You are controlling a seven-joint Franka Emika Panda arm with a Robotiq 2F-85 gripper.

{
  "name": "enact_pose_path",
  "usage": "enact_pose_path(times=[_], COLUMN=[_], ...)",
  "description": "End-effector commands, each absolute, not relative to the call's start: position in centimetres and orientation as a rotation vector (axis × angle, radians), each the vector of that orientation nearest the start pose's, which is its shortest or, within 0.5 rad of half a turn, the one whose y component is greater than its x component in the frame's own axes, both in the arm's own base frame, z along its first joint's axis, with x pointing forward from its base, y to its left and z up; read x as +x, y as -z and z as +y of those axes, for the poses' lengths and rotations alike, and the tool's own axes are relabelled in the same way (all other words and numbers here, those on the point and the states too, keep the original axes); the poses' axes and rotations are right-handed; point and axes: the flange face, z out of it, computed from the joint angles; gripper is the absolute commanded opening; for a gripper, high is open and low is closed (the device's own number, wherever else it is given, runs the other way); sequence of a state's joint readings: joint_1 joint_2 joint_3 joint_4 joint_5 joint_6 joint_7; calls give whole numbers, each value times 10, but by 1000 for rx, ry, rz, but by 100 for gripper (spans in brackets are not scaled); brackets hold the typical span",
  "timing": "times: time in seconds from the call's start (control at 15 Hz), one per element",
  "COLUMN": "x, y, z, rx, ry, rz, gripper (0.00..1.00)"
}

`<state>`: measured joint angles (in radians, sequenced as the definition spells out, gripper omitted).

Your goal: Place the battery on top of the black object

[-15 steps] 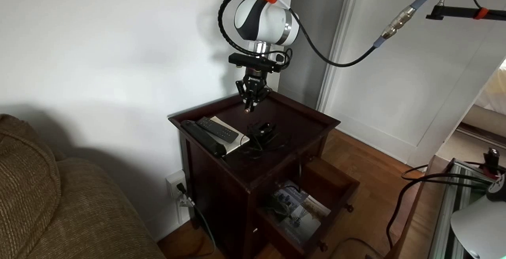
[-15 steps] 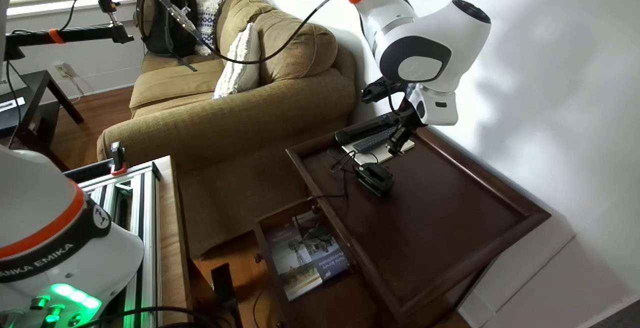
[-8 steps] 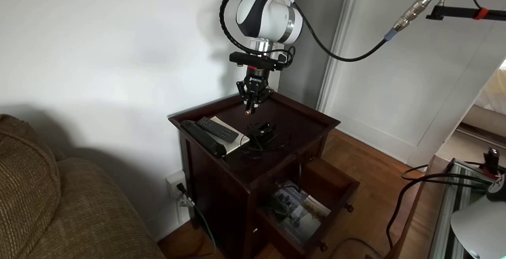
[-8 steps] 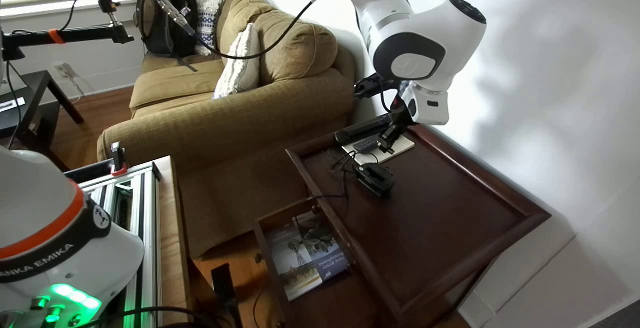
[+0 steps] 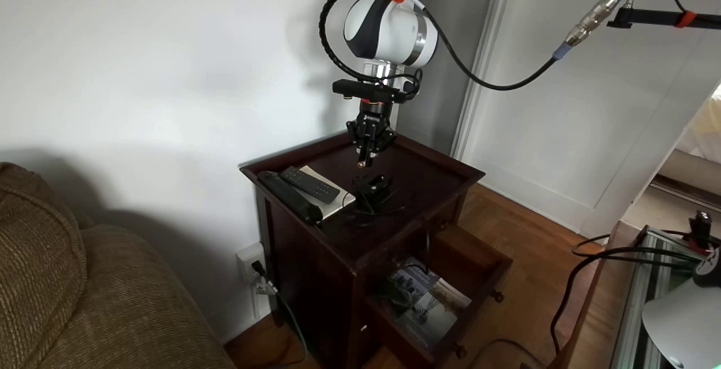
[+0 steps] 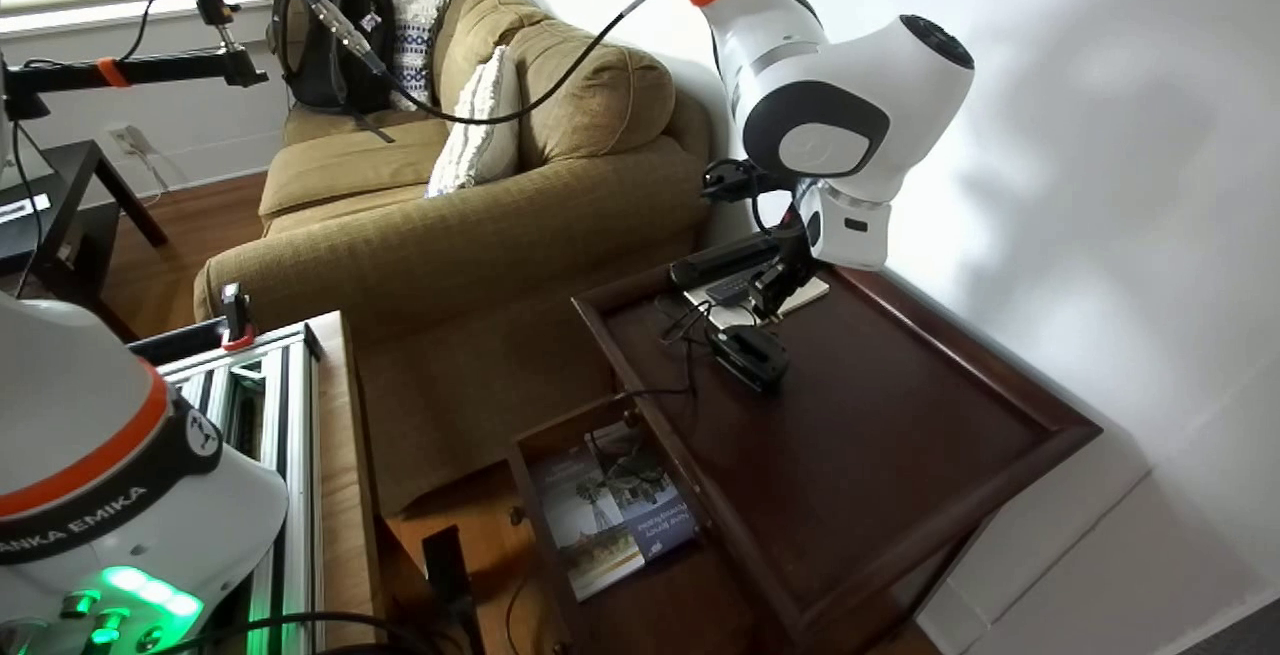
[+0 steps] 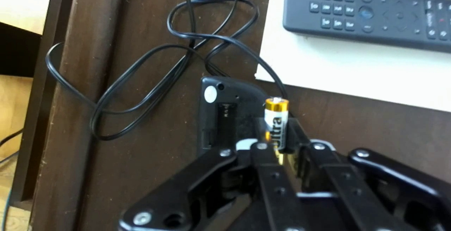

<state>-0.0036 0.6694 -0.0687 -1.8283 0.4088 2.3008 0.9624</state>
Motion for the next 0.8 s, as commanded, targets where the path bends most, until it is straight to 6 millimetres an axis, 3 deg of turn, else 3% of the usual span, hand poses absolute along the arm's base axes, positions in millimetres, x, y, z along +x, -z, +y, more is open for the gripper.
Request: enact_pose_path(times=[0.0,0.4,0.73], x=[608,599,597], y=[-152,-144,-137], z=[-48,-59,-65], rx=[-2278,-2206,-2209], ry=[-497,-635,-647], rz=[1914,1938,1932], gripper=[4,4,4])
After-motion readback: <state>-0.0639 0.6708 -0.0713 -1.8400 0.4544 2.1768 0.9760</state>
